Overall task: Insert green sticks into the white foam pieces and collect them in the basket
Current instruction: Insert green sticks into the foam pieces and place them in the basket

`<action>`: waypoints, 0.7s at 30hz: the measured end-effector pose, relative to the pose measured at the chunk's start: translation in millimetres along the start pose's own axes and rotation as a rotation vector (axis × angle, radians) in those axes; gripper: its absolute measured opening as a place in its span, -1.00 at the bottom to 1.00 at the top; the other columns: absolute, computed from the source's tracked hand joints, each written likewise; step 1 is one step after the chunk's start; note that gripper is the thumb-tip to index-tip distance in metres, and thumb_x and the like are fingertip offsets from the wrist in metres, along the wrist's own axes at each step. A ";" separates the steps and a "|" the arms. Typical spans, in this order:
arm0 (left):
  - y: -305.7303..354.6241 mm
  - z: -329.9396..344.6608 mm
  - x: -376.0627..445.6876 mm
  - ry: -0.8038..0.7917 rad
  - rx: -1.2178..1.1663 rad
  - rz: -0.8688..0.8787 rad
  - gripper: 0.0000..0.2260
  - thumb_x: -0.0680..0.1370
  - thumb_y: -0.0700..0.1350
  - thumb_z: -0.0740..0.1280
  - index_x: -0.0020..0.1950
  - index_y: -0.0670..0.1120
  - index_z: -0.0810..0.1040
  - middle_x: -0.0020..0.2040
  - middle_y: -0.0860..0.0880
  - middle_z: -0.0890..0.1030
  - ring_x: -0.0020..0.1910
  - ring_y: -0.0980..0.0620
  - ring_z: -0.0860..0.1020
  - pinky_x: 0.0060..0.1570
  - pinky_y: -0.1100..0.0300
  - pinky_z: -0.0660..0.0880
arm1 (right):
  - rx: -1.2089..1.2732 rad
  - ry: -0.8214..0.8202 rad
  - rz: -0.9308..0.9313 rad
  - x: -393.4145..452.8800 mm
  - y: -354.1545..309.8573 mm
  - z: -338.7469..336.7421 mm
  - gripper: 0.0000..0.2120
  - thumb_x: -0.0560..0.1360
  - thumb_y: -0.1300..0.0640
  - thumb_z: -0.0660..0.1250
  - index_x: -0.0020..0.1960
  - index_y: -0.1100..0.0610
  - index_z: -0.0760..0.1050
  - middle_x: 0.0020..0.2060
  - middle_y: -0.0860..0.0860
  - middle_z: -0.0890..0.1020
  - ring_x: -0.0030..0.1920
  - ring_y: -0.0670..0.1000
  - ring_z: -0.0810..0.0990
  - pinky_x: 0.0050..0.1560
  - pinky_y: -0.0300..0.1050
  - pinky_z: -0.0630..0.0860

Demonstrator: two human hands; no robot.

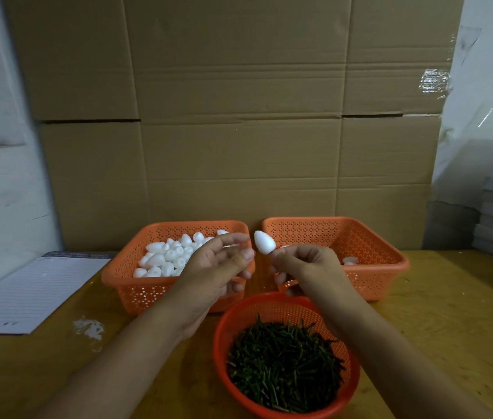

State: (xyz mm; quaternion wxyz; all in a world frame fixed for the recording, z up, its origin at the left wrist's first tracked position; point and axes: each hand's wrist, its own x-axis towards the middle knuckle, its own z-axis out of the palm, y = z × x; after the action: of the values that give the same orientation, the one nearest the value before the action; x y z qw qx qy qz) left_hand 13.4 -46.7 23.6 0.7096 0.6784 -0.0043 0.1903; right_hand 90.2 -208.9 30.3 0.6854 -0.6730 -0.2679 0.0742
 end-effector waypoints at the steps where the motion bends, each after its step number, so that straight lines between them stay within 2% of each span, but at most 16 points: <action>1: 1.7 -2.4 1.7 0.024 0.048 0.021 -0.67 0.48 -0.01 0.44 0.23 -0.01 0.59 0.06 -0.12 0.67 -0.16 0.14 0.60 -0.19 0.25 0.55 | -0.006 0.028 0.009 1.9 2.0 -3.6 -0.83 0.57 0.22 0.36 -0.17 0.26 0.63 -0.37 0.08 0.62 -0.39 -0.05 0.53 -0.43 -0.25 0.47; 3: 5.6 -12.1 6.8 0.099 0.230 0.122 -0.82 0.57 -0.09 0.39 0.17 -0.01 0.62 0.04 -0.04 0.67 -0.15 0.20 0.62 -0.19 0.32 0.55 | -0.075 0.113 0.023 6.8 8.9 -13.2 -0.79 0.57 0.19 0.35 -0.18 0.28 0.62 -0.39 0.09 0.62 -0.40 -0.04 0.53 -0.43 -0.23 0.48; 5: 8.0 -29.4 12.5 0.179 0.558 0.268 -0.87 0.61 -0.15 0.37 0.12 0.02 0.63 0.03 0.10 0.66 -0.09 0.26 0.61 -0.15 0.40 0.51 | -0.174 0.223 0.035 12.4 18.8 -24.4 -0.77 0.57 0.18 0.35 -0.20 0.26 0.63 -0.39 0.11 0.62 -0.39 -0.02 0.55 -0.39 -0.15 0.48; 8: 8.0 -59.9 16.8 0.236 0.992 0.365 -0.87 0.63 -0.13 0.32 0.10 0.03 0.63 0.03 0.16 0.61 0.01 0.21 0.55 -0.03 0.30 0.44 | -0.250 0.358 0.061 20.8 34.3 -41.0 -0.77 0.57 0.16 0.35 -0.24 0.19 0.63 -0.38 0.12 0.65 -0.37 0.03 0.56 -0.33 -0.04 0.47; 11: 5.0 -84.0 17.0 0.228 1.194 0.242 -0.83 0.66 0.00 0.22 -0.04 0.08 0.58 -0.03 0.13 0.57 0.00 0.10 0.52 -0.09 0.20 0.39 | -0.346 0.446 0.055 27.6 43.8 -52.7 -0.73 0.56 0.11 0.36 -0.25 0.23 0.64 -0.35 0.20 0.66 -0.39 0.06 0.52 -0.33 -0.03 0.41; 14: 3.0 -96.0 17.5 0.230 1.326 0.105 -0.65 0.66 0.12 0.13 -0.31 0.09 0.40 -0.26 0.11 0.47 -0.19 0.05 0.47 -0.26 0.11 0.31 | -0.394 0.489 0.054 31.8 49.4 -58.6 -0.70 0.54 0.11 0.35 -0.27 0.28 0.63 -0.35 0.23 0.66 -0.40 0.08 0.50 -0.31 -0.04 0.41; 16: 0.3 -99.0 17.3 0.229 1.383 0.026 -0.61 0.67 0.15 0.11 -0.33 0.08 0.38 -0.31 0.09 0.43 -0.25 0.07 0.44 -0.32 0.13 0.24 | -0.415 0.498 0.057 33.7 52.4 -60.8 -0.69 0.53 0.11 0.34 -0.22 0.34 0.62 -0.32 0.28 0.65 -0.41 0.09 0.47 -0.30 -0.05 0.39; 18: -3.4 -99.8 17.3 0.192 1.425 -0.094 -0.57 0.66 0.23 0.04 -0.26 0.06 0.47 -0.24 0.07 0.54 -0.21 0.11 0.49 -0.27 0.15 0.30 | -0.434 0.503 0.053 34.7 54.2 -61.8 -0.69 0.53 0.12 0.34 -0.18 0.38 0.60 -0.31 0.30 0.64 -0.41 0.08 0.46 -0.31 -0.05 0.37; 20: -5.8 -99.1 18.2 0.146 1.469 -0.205 -0.49 0.65 0.29 -0.05 -0.02 0.07 0.61 0.01 0.00 0.65 -0.03 0.06 0.54 -0.07 0.13 0.41 | -0.448 0.506 0.048 35.2 55.0 -62.5 -0.71 0.53 0.12 0.34 -0.18 0.36 0.61 -0.33 0.28 0.65 -0.42 0.09 0.47 -0.32 -0.05 0.38; 21: -6.4 -98.5 18.5 0.137 1.488 -0.234 -0.45 0.65 0.31 -0.09 0.12 0.08 0.62 0.12 -0.02 0.64 0.06 0.02 0.55 0.02 0.11 0.42 | -0.455 0.507 0.047 35.1 54.8 -62.5 -0.72 0.53 0.12 0.34 -0.19 0.34 0.63 -0.35 0.25 0.65 -0.42 0.09 0.48 -0.33 -0.04 0.41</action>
State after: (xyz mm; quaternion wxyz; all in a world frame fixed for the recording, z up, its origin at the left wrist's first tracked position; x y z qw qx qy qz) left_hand 7.4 53.2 14.5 0.0787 0.9612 0.2414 0.1081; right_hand 163.3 -243.3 -10.0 0.5604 -0.8118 -0.0830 -0.1413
